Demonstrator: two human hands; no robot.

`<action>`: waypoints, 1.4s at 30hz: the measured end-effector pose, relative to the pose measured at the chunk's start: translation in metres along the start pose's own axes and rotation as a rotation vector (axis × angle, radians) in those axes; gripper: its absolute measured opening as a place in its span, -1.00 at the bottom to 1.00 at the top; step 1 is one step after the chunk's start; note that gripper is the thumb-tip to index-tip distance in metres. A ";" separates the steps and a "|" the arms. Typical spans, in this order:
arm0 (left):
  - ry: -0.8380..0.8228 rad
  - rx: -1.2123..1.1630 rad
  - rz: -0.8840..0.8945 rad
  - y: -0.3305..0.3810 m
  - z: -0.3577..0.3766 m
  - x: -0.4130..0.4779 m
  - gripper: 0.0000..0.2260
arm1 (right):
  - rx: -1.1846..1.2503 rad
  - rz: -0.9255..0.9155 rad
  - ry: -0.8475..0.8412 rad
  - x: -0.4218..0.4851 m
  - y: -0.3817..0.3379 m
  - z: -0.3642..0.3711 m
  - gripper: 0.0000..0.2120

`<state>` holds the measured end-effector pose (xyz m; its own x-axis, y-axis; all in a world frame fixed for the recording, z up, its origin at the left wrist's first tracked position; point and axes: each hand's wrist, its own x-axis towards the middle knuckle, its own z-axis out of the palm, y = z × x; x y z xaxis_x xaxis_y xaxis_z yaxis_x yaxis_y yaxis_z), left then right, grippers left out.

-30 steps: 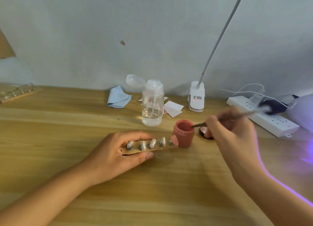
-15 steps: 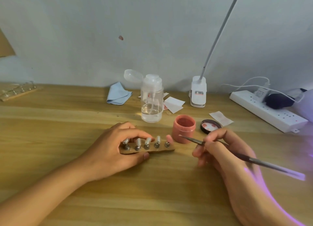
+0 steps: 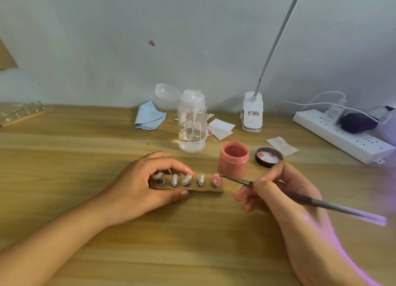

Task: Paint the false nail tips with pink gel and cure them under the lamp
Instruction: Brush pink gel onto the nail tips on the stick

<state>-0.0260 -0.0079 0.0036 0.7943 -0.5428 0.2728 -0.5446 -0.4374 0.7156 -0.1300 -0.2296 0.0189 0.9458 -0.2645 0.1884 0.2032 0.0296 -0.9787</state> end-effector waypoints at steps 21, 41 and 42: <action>0.002 -0.009 -0.002 0.002 0.000 0.000 -0.72 | 0.010 -0.020 -0.003 0.002 0.006 -0.003 -0.87; 0.050 0.069 0.013 0.004 0.003 -0.002 -0.75 | -0.045 -0.138 -0.077 -0.004 0.000 0.003 -0.87; 0.047 0.061 0.008 0.004 0.003 -0.002 -0.75 | -0.018 -0.126 -0.023 -0.002 0.002 0.000 -0.83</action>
<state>-0.0300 -0.0106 0.0042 0.8006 -0.5131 0.3095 -0.5656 -0.4767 0.6729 -0.1316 -0.2294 0.0164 0.9186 -0.2432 0.3116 0.3165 -0.0199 -0.9484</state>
